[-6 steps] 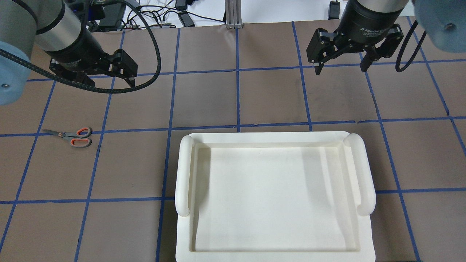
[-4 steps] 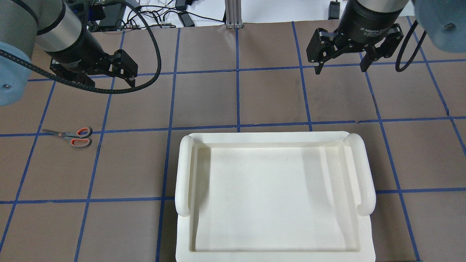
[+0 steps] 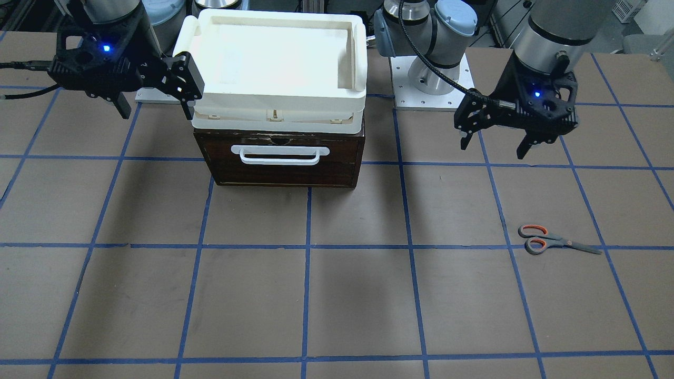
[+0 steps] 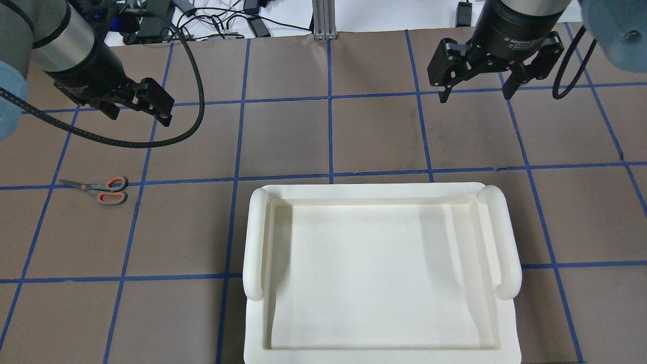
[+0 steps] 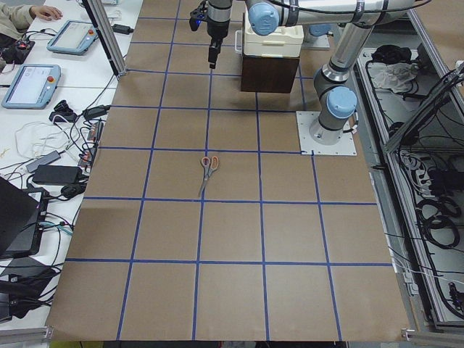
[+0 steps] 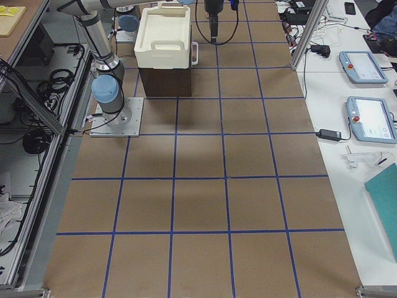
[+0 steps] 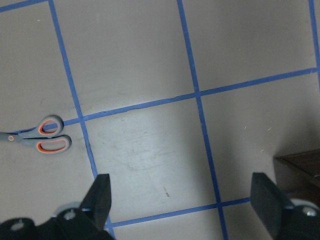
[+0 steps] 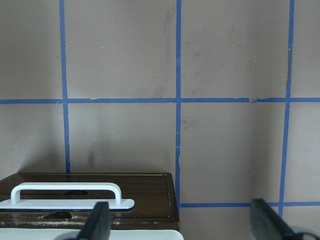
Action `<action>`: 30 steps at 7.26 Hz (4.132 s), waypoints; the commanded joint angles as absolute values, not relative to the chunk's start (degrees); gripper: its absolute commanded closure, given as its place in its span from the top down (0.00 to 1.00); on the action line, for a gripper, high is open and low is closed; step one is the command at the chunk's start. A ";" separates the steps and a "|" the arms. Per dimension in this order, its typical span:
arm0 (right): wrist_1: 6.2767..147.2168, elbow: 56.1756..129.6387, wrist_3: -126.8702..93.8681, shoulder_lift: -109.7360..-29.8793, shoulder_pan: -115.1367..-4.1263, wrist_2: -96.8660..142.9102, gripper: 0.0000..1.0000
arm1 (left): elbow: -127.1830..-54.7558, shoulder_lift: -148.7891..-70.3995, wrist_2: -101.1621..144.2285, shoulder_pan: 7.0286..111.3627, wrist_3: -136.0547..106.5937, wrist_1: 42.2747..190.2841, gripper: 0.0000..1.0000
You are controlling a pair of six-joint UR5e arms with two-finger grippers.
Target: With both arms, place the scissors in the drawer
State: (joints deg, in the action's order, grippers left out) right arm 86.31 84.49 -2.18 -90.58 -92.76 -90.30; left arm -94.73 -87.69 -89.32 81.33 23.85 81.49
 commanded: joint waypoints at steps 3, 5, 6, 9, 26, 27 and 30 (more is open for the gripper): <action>84.46 84.82 3.63 -86.68 -94.56 -88.87 1.00 | -94.83 -91.92 -89.20 68.31 66.25 81.38 1.00; 84.46 84.99 26.54 -86.05 -95.53 -79.49 1.00 | -95.27 -93.59 -89.56 61.82 88.31 82.52 1.00; 84.72 84.99 35.07 -83.52 -96.76 -79.98 1.00 | -97.36 -95.78 -89.65 58.13 102.16 81.92 1.00; 97.17 84.99 57.77 -78.41 -98.00 -80.42 1.00 | -98.88 -106.13 -89.65 54.67 131.41 71.22 1.00; 90.00 89.91 76.55 -68.56 -107.31 -83.23 0.85 | -104.76 -117.34 -91.23 54.05 136.23 53.09 0.93; 91.57 89.91 76.81 -68.12 -107.31 -83.41 0.77 | -104.85 -116.81 -90.45 54.14 136.23 53.00 0.93; 95.26 89.65 78.83 -67.41 -107.31 -84.02 0.74 | -105.03 -116.80 -89.12 53.17 138.08 52.47 0.94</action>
